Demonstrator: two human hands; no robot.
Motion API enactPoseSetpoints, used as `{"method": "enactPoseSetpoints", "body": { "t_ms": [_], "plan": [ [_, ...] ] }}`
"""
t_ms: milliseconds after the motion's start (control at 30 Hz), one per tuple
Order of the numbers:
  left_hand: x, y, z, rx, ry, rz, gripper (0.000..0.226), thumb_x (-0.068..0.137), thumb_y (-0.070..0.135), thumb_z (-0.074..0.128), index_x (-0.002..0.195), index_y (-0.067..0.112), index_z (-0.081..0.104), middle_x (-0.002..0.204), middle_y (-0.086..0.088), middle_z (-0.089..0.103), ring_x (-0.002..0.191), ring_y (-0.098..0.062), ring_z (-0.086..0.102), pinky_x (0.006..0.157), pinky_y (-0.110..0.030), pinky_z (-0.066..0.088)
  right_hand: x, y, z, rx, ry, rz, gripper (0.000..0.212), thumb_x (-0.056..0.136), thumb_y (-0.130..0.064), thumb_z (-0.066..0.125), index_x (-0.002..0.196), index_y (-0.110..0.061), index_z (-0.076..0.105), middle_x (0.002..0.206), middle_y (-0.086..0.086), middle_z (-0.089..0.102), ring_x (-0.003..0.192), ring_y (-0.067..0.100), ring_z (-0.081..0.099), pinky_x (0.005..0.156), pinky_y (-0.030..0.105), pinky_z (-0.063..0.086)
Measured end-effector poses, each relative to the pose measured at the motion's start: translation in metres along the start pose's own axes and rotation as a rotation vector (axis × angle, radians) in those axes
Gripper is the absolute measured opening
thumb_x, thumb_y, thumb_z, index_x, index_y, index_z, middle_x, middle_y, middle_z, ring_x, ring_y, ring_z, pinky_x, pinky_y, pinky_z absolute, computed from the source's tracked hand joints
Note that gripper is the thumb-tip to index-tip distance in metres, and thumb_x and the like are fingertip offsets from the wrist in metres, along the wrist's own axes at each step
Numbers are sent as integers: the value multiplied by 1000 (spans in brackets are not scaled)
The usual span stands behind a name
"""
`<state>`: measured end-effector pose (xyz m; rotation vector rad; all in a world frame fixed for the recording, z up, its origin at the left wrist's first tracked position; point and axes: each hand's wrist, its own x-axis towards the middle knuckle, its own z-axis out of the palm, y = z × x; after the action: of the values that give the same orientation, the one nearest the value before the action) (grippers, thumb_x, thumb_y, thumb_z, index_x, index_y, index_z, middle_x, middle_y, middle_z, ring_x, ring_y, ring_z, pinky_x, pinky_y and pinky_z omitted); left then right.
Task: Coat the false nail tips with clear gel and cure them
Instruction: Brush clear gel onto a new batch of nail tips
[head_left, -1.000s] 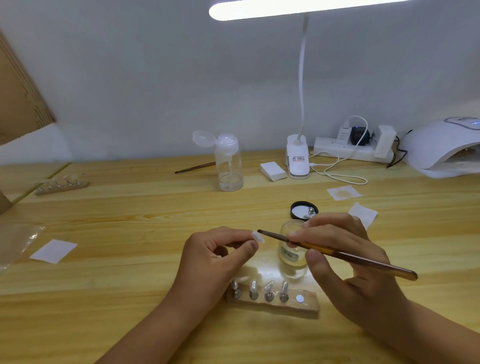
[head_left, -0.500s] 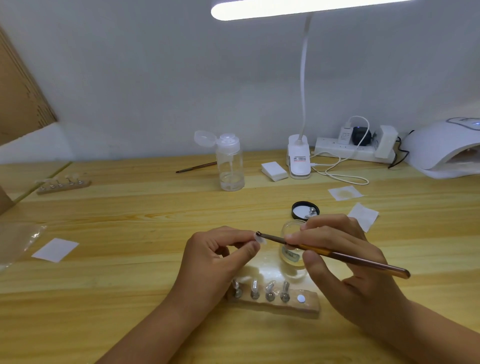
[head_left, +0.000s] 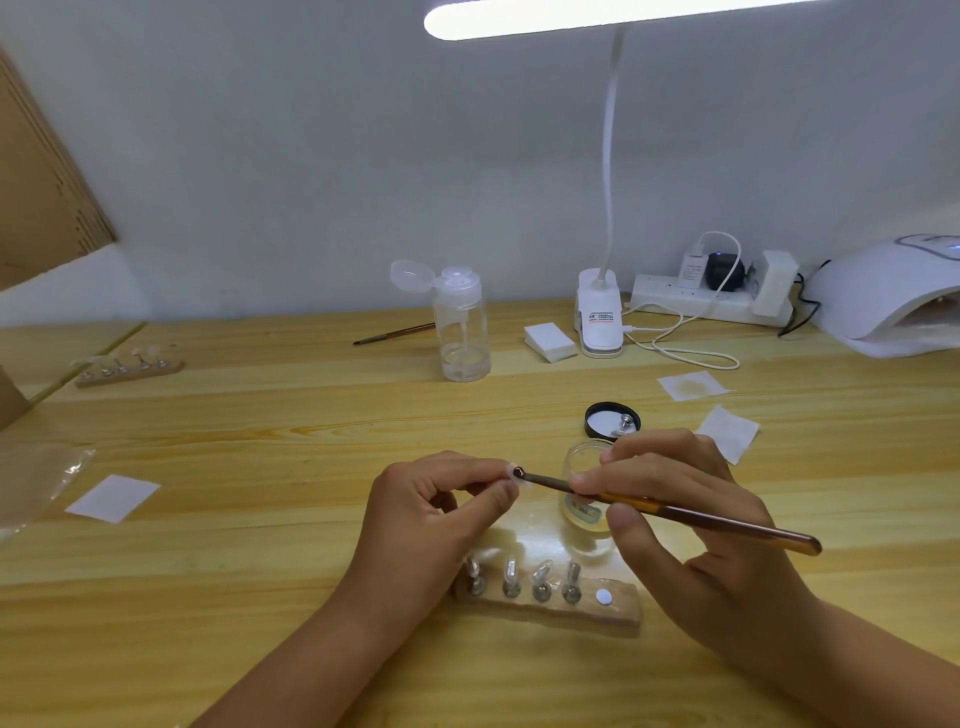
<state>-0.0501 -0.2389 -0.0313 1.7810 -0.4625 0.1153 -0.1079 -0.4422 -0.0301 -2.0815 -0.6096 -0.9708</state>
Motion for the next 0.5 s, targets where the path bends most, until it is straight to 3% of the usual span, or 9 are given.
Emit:
{"method": "enactPoseSetpoints", "body": {
  "t_ms": [300, 500],
  "plan": [
    [0, 0, 0, -26, 17, -24, 19, 81, 16, 77, 87, 33, 80, 85, 10, 76, 80, -17, 69, 69, -38, 49, -3, 1, 0, 12, 35, 33, 21, 83, -19, 54, 88, -17, 74, 88, -17, 66, 106, 3, 57, 82, 43, 47],
    [1, 1, 1, -11, 17, -13, 20, 79, 14, 78, 83, 34, 80, 79, 5, 75, 75, -23, 65, 62, -36, 46, -1, 1, -1, 7, 33, -12, 19, 89, -20, 55, 103, -24, 67, 96, -17, 69, 108, 2, 57, 87, 36, 46]
  ]
}}
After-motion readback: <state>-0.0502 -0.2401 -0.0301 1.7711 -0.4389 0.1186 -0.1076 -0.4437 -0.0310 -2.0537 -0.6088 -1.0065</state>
